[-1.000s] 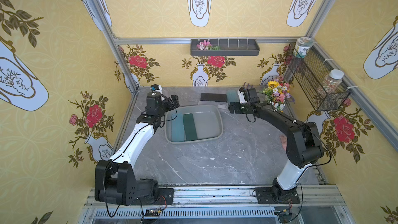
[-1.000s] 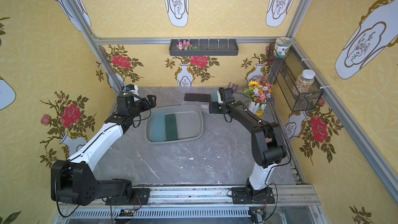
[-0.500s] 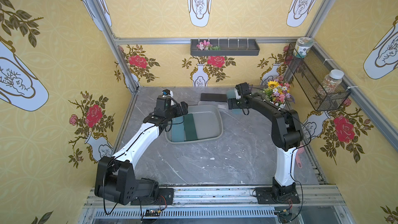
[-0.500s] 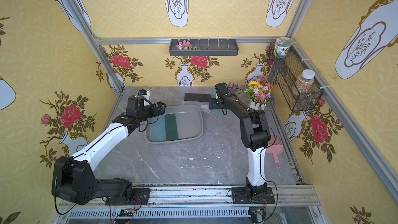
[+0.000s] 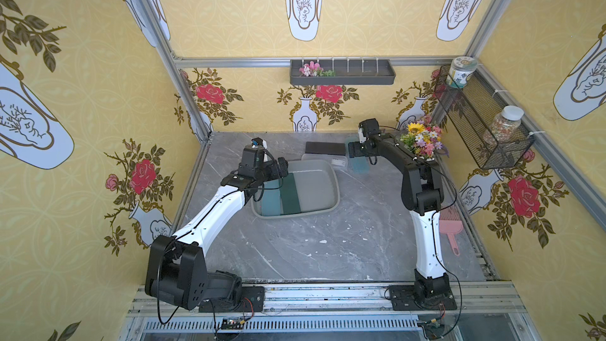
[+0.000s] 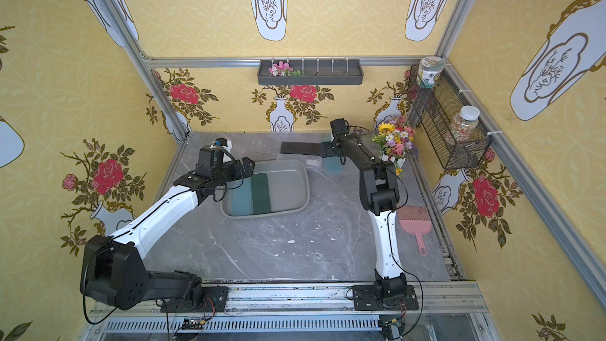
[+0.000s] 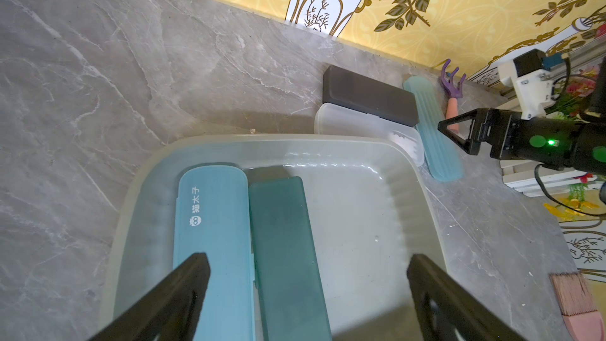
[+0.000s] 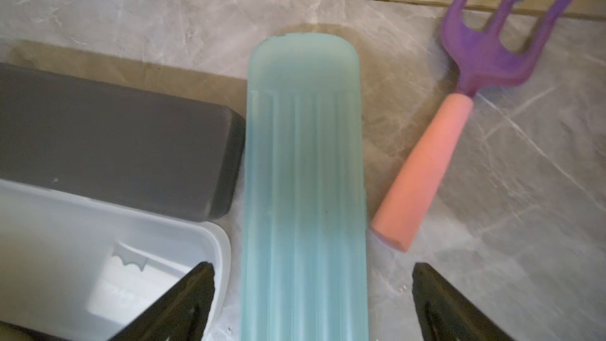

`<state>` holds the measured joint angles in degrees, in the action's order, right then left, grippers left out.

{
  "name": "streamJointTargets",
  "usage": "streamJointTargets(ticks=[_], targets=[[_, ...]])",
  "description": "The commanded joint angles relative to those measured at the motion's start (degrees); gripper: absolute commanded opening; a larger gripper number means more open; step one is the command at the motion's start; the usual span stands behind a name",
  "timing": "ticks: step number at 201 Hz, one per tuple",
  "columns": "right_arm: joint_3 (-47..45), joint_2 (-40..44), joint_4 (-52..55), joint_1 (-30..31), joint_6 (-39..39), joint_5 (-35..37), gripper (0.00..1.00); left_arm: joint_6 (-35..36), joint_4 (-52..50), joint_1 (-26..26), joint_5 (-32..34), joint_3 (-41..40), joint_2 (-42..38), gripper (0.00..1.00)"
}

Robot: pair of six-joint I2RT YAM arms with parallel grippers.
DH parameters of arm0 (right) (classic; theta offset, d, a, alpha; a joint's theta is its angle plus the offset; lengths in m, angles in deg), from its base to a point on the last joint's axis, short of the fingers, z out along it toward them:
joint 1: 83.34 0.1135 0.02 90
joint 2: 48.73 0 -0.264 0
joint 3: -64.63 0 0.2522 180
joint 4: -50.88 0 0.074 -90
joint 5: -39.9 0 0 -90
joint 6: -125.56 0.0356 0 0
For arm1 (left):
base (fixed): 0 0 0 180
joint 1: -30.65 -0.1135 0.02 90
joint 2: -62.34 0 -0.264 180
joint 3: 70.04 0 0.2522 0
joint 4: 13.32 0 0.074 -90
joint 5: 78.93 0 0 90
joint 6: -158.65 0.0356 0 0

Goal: Put the pencil case into the storage box
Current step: Pick up the pencil case from the center of the board.

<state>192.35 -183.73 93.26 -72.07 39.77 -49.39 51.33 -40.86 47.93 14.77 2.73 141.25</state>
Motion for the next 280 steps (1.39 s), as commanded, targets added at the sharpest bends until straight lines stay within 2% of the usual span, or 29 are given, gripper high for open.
streamJointTargets(ticks=[1,40,143,160,226,280], targets=[[2.3,-1.5,0.1,-0.1,-2.0,-2.4,0.97,0.8,-0.9,0.0,0.3,0.1,0.2,1.0],[5.7,-4.7,2.2,-0.1,-3.0,-2.7,0.97,1.0,-0.9,0.0,0.2,0.1,1.0,1.0],[5.4,-7.4,3.1,0.2,-2.9,-0.6,0.97,1.0,0.7,0.1,-0.4,-2.0,2.0,1.0],[5.4,-7.2,3.9,0.2,-2.9,-0.2,1.0,1.0,0.9,0.1,-0.1,-2.3,1.8,1.0],[5.2,-7.6,7.0,0.2,-3.2,0.3,0.75,0.9,1.7,0.1,-0.7,-3.1,1.8,1.0],[-2.3,-2.3,2.7,-0.5,-1.8,-0.8,0.74,0.6,2.5,0.2,-1.3,-4.0,1.9,1.0]])
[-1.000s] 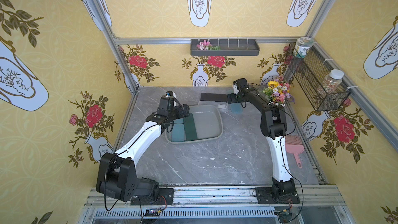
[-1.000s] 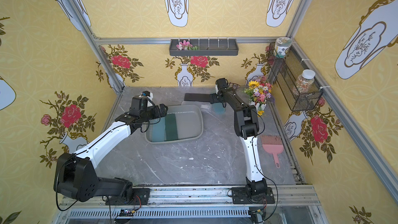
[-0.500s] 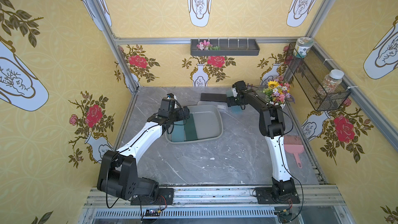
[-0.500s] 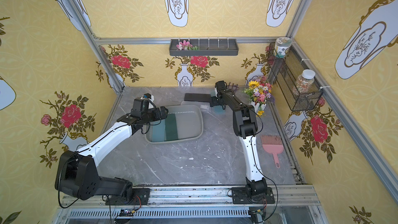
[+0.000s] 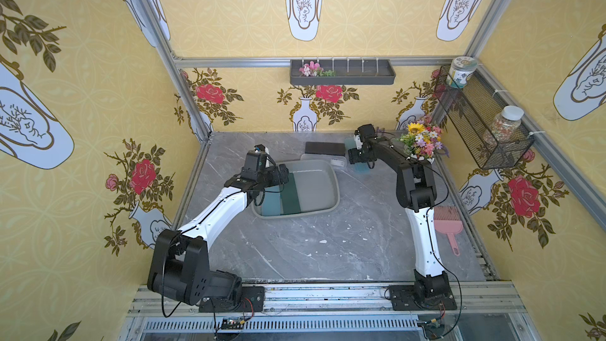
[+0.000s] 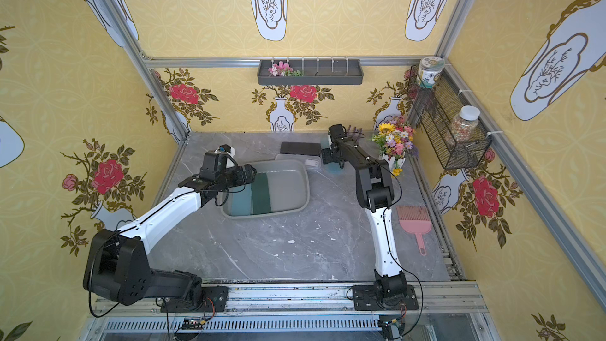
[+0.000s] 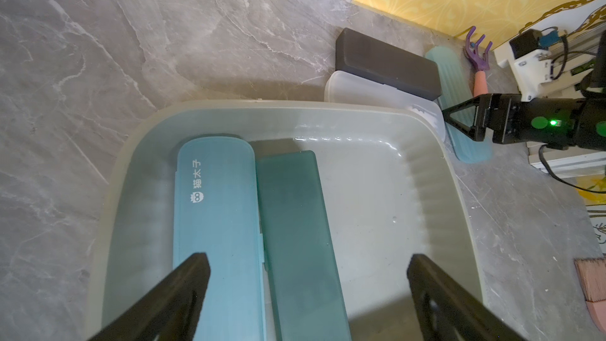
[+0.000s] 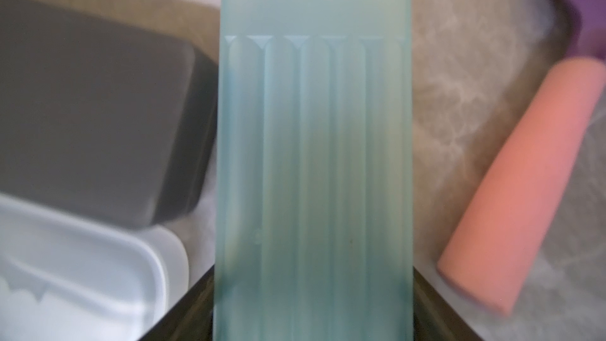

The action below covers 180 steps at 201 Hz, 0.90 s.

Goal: Put the pencil case into the storage box
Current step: Pick up the pencil case from the center of the board.

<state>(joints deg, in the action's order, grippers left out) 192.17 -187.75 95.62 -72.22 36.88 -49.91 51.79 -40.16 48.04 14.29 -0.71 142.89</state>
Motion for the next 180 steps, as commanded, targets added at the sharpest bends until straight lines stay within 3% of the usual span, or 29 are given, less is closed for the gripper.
streamJointTargets(ticks=[1,180], targets=[[-2.3,1.8,0.4,-0.3,1.1,-0.3,0.74,0.2,1.8,0.0,-0.9,-0.6,0.3,1.0],[-15.2,16.3,-0.5,0.4,3.4,-4.4,0.73,-0.4,1.9,0.5,-2.3,-1.3,-1.7,1.0]])
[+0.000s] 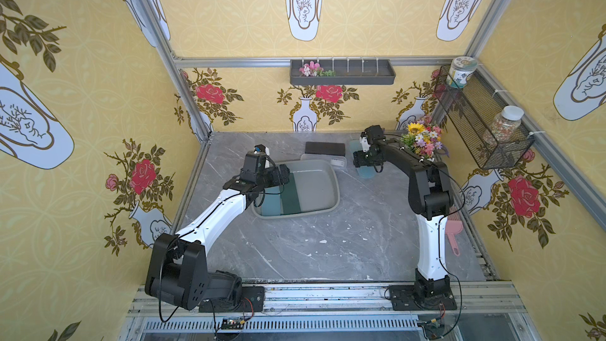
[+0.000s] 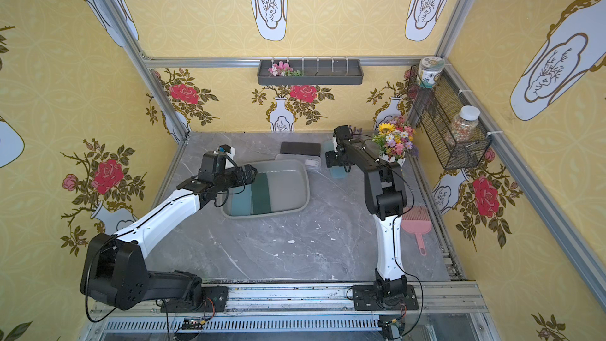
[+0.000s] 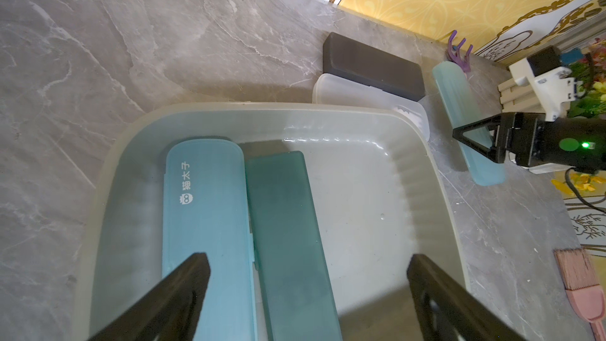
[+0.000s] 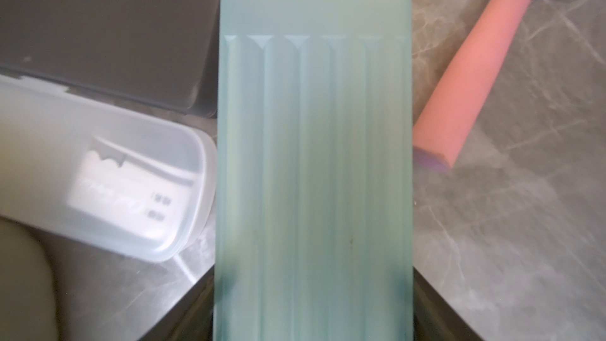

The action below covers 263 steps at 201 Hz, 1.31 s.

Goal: Put the pencil case into the storage box
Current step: Pick up the pencil case from the center of the board, then place the pencil case at the storage box.

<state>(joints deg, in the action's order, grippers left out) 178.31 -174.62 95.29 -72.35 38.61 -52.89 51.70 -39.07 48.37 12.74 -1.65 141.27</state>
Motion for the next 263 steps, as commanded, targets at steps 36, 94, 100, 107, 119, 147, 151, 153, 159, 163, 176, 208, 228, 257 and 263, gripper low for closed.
streamJointTargets(ticks=[36,94,100,107,119,147,151,153,159,163,176,208,228,257,263], targets=[[-2.2,7.1,1.6,4.1,2.7,-1.4,0.72,-0.9,1.6,0.2,-2.0,-0.7,-0.5,1.0],[-3.4,10.7,1.8,13.5,6.2,-1.0,0.71,-1.7,2.7,0.2,-2.3,-2.5,-3.0,1.0],[-3.7,11.1,1.4,14.6,6.8,-1.4,0.71,-1.7,2.7,0.3,-2.2,-2.6,-3.4,1.0],[-4.1,11.4,1.2,15.6,7.5,-1.3,0.71,-1.7,2.7,0.2,-2.1,-2.7,-3.6,1.0],[-4.8,12.0,0.9,18.1,8.4,-0.1,0.71,-1.8,2.7,0.2,-2.2,-2.8,-3.8,1.0],[-5.2,12.0,0.6,22.6,11.1,1.8,0.71,-2.2,2.9,0.2,-2.5,-3.4,-4.4,1.0],[-5.2,11.8,0.5,23.3,11.6,2.1,0.71,-2.3,2.9,0.2,-2.5,-3.5,-4.4,1.0],[-5.2,11.7,0.4,23.5,11.8,2.2,0.71,-2.3,3.0,0.2,-2.4,-3.5,-4.5,1.0],[-5.2,11.5,0.4,24.4,12.4,2.7,0.71,-2.4,2.9,0.2,-2.3,-3.7,-4.8,1.0],[-5.2,11.3,0.3,25.0,12.7,2.9,0.71,-2.5,3.0,0.3,-2.3,-3.9,-4.9,1.0],[-5.0,10.6,0.0,26.9,14.0,4.2,0.71,-2.7,3.0,0.2,-2.3,-4.2,-5.3,1.0],[-4.9,8.4,-0.3,30.3,17.7,7.6,0.71,-2.8,2.5,0.2,-1.5,-4.4,-6.2,1.0],[-6.0,7.6,-1.4,31.4,19.7,8.8,0.71,-2.8,2.4,0.2,-1.0,-4.6,-6.9,1.0],[-7.1,6.6,-2.4,32.0,21.8,10.8,0.71,-2.8,2.0,0.2,0.3,-4.8,-7.3,1.0],[-7.3,6.5,-2.6,32.1,22.1,11.3,0.71,-2.9,1.8,0.2,0.8,-4.8,-7.2,1.0]])
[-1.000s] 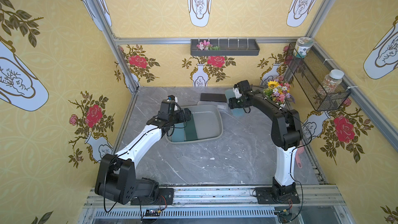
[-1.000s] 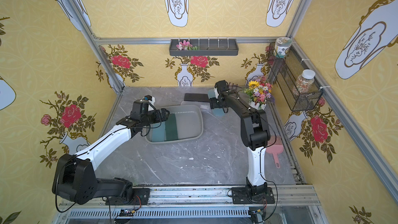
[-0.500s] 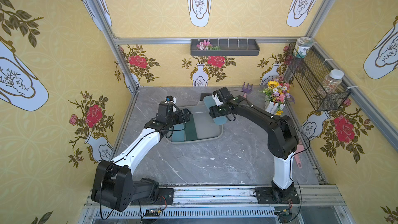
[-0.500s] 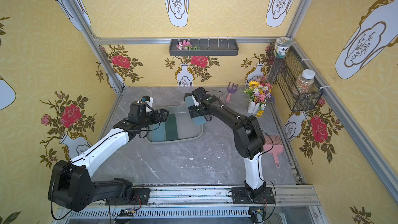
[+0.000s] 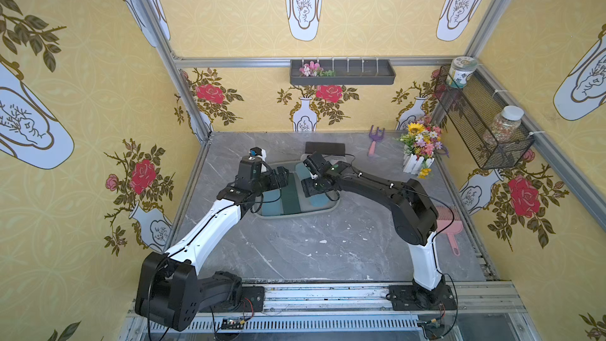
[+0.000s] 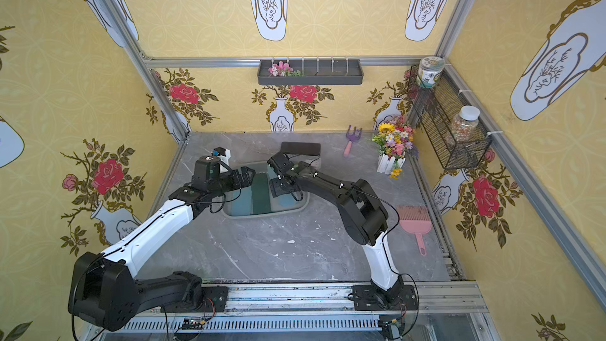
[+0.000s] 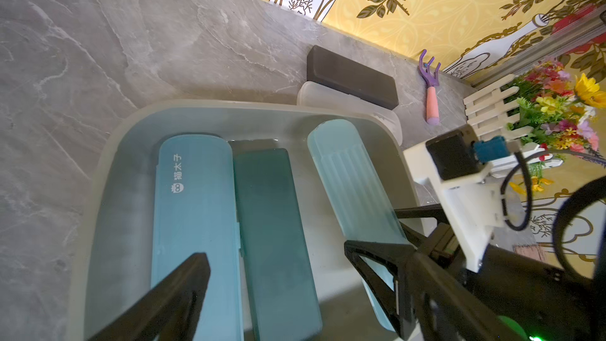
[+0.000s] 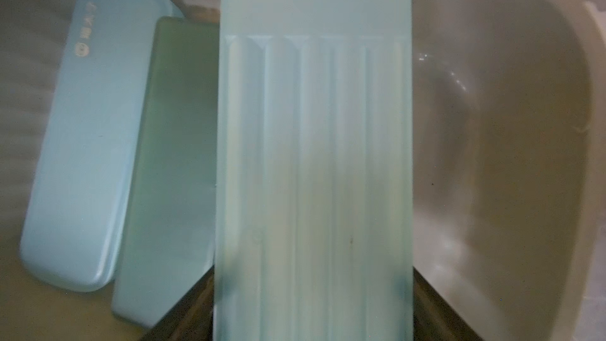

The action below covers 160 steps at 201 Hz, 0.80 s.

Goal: Put the pencil case into the storage box
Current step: Place the pencil case at the storage box.

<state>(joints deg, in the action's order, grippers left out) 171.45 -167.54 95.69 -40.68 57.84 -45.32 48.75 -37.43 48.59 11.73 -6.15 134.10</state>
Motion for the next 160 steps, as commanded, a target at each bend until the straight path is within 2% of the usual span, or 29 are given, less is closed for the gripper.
streamJointTargets(ticks=[1,27,96,126,140,147,160], targets=[[-0.4,-0.6,-3.0,0.4,3.0,3.9,0.71,0.0,0.0,0.0,1.9,-0.3,-0.1,1.0],[-0.7,-1.7,-3.1,1.1,4.6,5.9,0.71,-0.5,-0.1,0.0,2.8,-0.4,-0.2,1.0],[1.0,-6.5,-2.5,2.0,7.5,5.7,0.72,-1.3,-1.0,0.0,3.7,-0.8,-0.4,1.0],[0.6,-6.4,-2.7,2.4,6.5,5.1,0.87,-1.3,-1.0,0.0,3.7,-0.7,-0.1,1.0],[0.1,-5.8,-2.5,2.5,6.2,5.2,0.98,-1.3,-1.3,0.0,3.7,-0.5,0.3,1.0],[-0.2,-5.1,-2.5,2.5,6.1,5.5,1.0,-1.3,-1.4,0.0,3.7,-0.3,0.6,1.0],[-0.5,-3.7,-2.3,2.5,5.7,5.7,0.97,-1.3,-1.6,0.0,3.5,-0.2,1.0,1.0]])
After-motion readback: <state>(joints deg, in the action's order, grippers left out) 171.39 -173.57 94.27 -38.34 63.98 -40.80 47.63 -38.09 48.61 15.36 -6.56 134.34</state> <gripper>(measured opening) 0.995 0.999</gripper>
